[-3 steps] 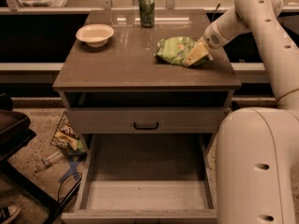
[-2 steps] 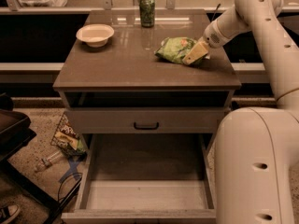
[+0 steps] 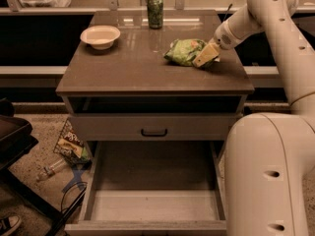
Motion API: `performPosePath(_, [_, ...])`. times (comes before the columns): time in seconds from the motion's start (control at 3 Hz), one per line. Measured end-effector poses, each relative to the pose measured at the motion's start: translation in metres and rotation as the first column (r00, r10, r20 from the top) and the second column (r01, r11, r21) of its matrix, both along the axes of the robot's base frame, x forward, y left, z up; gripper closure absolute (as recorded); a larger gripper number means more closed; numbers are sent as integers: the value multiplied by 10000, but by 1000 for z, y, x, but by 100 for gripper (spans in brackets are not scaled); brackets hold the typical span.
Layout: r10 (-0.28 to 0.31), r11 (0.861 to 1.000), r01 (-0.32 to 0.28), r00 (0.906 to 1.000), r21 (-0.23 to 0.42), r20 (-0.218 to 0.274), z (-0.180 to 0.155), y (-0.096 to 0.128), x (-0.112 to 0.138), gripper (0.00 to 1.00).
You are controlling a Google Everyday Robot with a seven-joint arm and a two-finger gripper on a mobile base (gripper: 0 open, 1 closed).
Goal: Place green jalapeno chip bag into middle drawer
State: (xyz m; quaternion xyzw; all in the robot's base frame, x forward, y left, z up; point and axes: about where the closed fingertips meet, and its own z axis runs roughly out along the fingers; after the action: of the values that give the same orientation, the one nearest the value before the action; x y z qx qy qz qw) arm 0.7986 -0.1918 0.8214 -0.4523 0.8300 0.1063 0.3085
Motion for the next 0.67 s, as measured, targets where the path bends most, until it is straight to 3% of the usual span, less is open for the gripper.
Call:
performPosePath(0.33, [-200,9997,203,9995,-156,244,17,-7,-5,100])
performPosePath(0.67, [-999,9933,1072,9844,-437,1445,79,-35,-28,100])
